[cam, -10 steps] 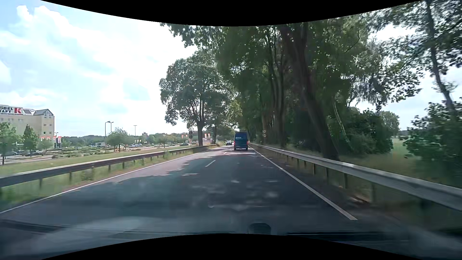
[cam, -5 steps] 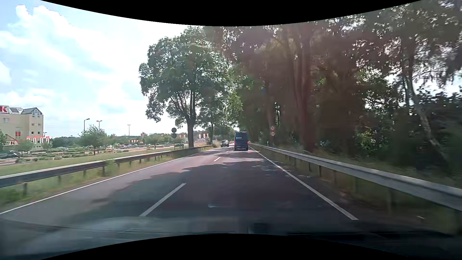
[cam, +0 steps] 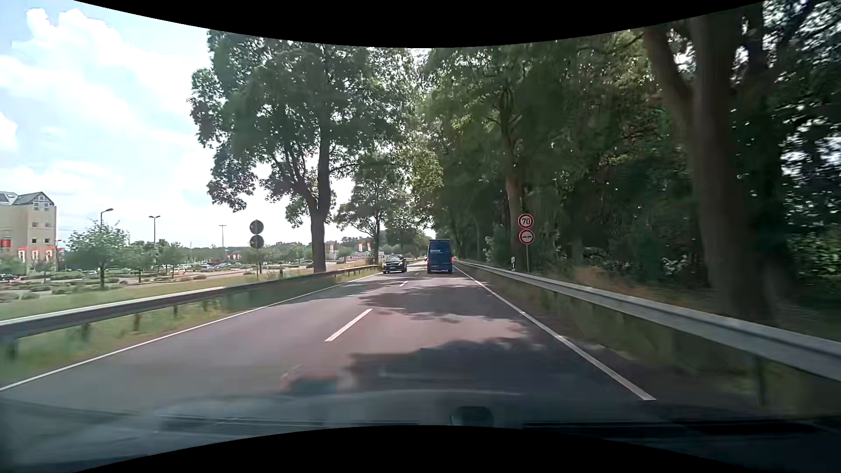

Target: Follow the waypoints while adhering to traffic rules and regulations

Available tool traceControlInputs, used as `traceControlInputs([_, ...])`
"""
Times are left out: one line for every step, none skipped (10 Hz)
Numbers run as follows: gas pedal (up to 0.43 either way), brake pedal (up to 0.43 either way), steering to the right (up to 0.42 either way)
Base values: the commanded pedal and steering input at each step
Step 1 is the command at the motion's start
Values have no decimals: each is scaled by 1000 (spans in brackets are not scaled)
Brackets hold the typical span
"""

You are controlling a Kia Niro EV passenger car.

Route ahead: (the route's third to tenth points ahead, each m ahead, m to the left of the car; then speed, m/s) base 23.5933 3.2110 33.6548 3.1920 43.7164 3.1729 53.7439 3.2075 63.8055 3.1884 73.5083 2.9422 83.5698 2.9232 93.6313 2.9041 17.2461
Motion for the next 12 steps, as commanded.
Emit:
traceControlInputs([110, 0, -1])
traceControlInputs([110, 0, -1])
traceControlInputs([110, 0, -1])
traceControlInputs([110, 0, -1])
traceControlInputs([110, 0, -1])
traceControlInputs([110, 0, -1])
traceControlInputs([98, 0, -1])
traceControlInputs([98, 0, -1])
traceControlInputs([98, 0, -1])
traceControlInputs([87, 0, -1])
traceControlInputs([67, 0, -1])
traceControlInputs([67, 0, -1])
